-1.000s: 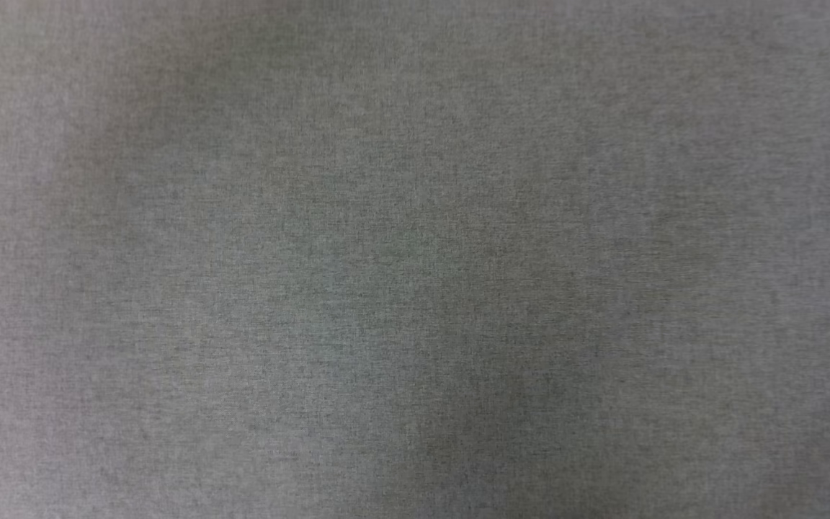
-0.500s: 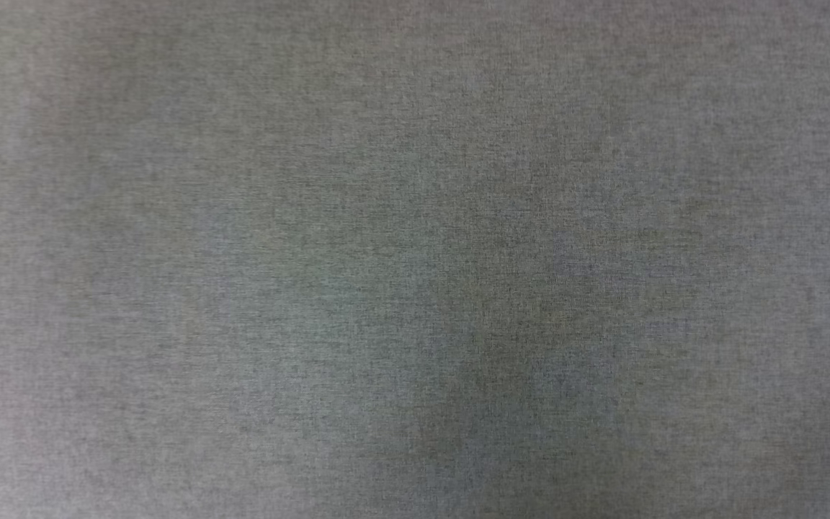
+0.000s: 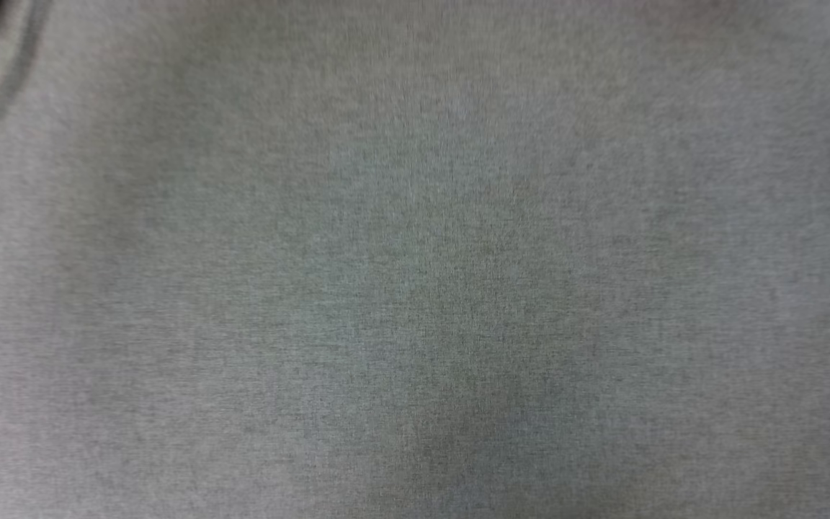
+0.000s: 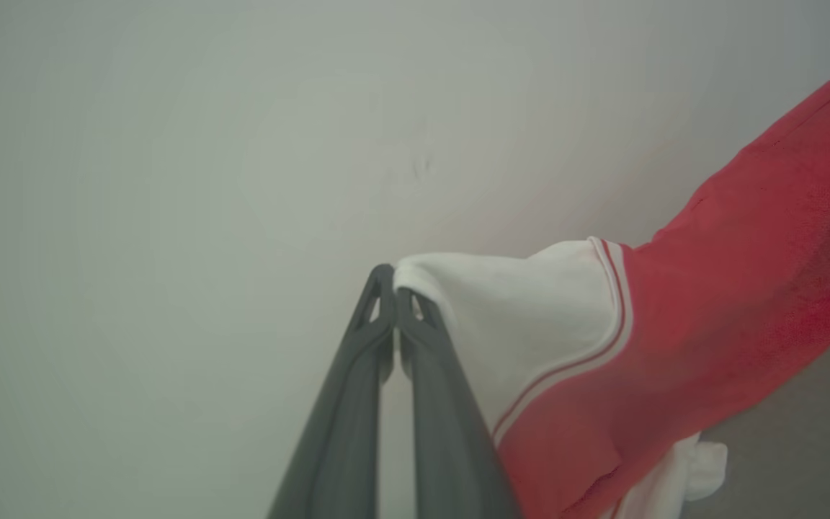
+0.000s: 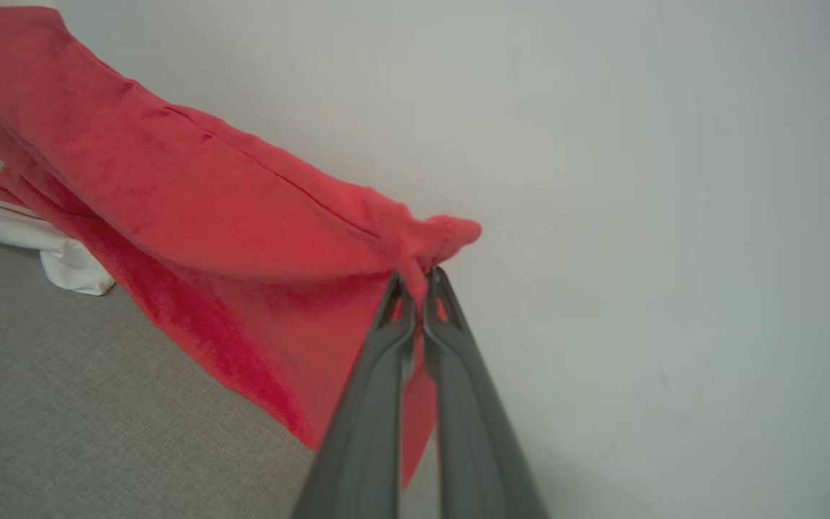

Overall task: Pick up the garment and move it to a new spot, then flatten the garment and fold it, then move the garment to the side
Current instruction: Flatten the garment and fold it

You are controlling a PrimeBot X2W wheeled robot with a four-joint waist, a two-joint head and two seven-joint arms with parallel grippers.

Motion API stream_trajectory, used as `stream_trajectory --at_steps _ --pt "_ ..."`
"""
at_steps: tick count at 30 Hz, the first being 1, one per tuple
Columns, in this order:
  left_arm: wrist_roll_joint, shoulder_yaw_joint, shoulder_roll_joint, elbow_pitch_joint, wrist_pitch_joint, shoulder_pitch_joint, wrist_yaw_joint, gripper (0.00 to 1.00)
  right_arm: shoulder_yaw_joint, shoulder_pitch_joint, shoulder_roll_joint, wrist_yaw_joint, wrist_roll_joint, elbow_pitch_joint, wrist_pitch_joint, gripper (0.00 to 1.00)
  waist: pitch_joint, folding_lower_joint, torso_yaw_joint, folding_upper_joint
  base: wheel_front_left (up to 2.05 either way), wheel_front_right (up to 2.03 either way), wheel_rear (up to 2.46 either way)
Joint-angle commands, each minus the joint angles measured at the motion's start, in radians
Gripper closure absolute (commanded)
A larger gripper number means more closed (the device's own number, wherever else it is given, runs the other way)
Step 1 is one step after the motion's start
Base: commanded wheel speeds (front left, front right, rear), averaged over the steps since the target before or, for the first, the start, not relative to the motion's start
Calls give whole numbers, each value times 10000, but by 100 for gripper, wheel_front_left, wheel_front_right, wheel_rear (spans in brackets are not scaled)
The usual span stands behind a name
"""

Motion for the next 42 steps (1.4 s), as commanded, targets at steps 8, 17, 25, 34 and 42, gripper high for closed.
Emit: stream_trajectory --at_steps 8,17,25,34,42 --pt "-265 -91 675 -2343 -55 4452 1067 100 612 3242 -437 -8 537 -593 -550 100 -1579 -1 121 0 0 0 0" --pt "-1092 -658 1526 -4309 -21 8511 2159 100 696 6423 -1161 -8 922 -1605 -474 100 -2766 -1 193 0 0 0 0" --pt "-1755 -1556 2177 -5539 497 11358 2844 100 301 9062 -1812 -8 1140 -2573 -186 100 -3998 -1 142 0 0 0 0" --pt "-2642 -2094 2631 -6562 794 13498 3469 100 -687 12406 -2437 -10 1236 -4080 659 100 -5126 -1 216 0 0 0 0" --pt "-3006 -2454 2433 -6680 825 14367 3549 100 -2026 14606 -2412 -10 1024 -4967 1350 100 -5492 -1 360 0 0 0 0"
